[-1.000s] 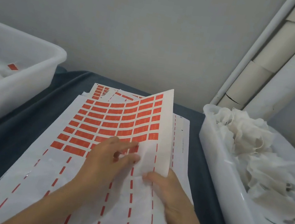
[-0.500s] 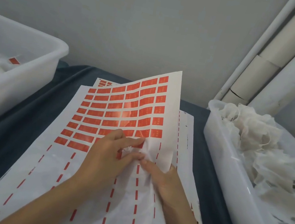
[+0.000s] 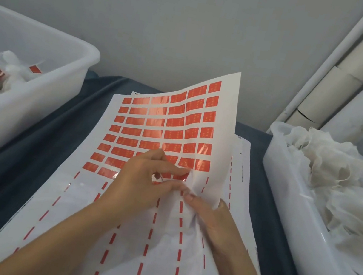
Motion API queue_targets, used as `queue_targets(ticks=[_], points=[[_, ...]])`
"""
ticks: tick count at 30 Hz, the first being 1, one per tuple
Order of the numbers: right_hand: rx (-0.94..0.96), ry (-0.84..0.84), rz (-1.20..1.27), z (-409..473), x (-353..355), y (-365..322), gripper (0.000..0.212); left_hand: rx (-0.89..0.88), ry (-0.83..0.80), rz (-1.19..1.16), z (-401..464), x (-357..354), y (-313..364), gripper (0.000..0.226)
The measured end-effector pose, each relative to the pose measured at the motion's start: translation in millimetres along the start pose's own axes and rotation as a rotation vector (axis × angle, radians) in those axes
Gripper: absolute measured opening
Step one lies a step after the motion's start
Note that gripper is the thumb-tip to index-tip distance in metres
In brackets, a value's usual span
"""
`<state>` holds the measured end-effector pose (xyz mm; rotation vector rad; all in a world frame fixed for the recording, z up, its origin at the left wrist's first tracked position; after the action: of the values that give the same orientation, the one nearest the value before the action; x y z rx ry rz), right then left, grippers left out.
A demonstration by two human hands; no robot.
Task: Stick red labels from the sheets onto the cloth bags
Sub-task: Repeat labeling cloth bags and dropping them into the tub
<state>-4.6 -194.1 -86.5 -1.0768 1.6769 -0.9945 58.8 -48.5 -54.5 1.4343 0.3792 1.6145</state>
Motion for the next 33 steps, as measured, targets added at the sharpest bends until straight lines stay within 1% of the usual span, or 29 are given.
queue_targets(ticks=[4, 7, 15, 19, 20, 22, 23, 24, 27, 29, 30, 32, 33], points=[[0.008, -0.007, -0.009, -1, 0, 0, 0.048, -0.027, -0.042, -0.027, 2, 6, 1, 0.034], [-0.003, -0.014, -0.025, -1, 0, 1, 0.053, 0.005, -0.09, -0.007, 4, 9, 0, 0.034], [0.018, 0.034, -0.084, 0, 1, 0, 0.05, 0.011, -0.052, -0.059, 1, 8, 4, 0.031], [0.028, 0.033, -0.119, -3, -2, -1, 0.049, 0.03, -0.072, -0.098, 3, 12, 3, 0.039], [0.026, 0.029, -0.116, -3, -2, -2, 0.049, 0.02, -0.078, -0.083, 3, 12, 3, 0.037], [0.022, 0.019, -0.103, -3, -3, -3, 0.049, 0.008, -0.068, -0.051, 3, 11, 3, 0.025], [0.022, 0.011, -0.093, -4, -4, -3, 0.048, 0.006, -0.048, -0.035, 3, 11, 3, 0.017], [0.022, 0.006, -0.084, -5, -4, -4, 0.047, -0.001, -0.017, -0.02, 3, 12, 4, 0.014], [0.031, -0.013, -0.067, -6, -5, -4, 0.045, 0.001, 0.052, 0.042, 2, 12, 4, 0.025], [0.053, 0.0, -0.071, -6, -3, -6, 0.045, 0.07, 0.094, 0.049, 3, 13, 2, 0.023], [0.07, 0.017, -0.072, -6, -2, -7, 0.048, 0.139, 0.146, 0.01, 4, 16, 0, 0.019], [0.105, 0.086, -0.098, -5, 0, -9, 0.061, 0.262, 0.297, -0.144, 4, 28, -5, 0.012], [0.145, 0.146, -0.16, -5, 0, -10, 0.071, 0.252, 0.374, -0.19, 3, 34, -5, 0.01]])
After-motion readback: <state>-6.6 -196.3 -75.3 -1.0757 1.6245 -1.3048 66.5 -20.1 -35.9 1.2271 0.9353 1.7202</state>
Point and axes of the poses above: each hand's wrist, its own z-axis towards the middle knuckle, its own x-axis out of the back of the hand, y = z × x, the point moved 3 cm from there along z, towards the middle knuckle, and after that the axes turned 11 degrees about z, right-handed, at the moved point
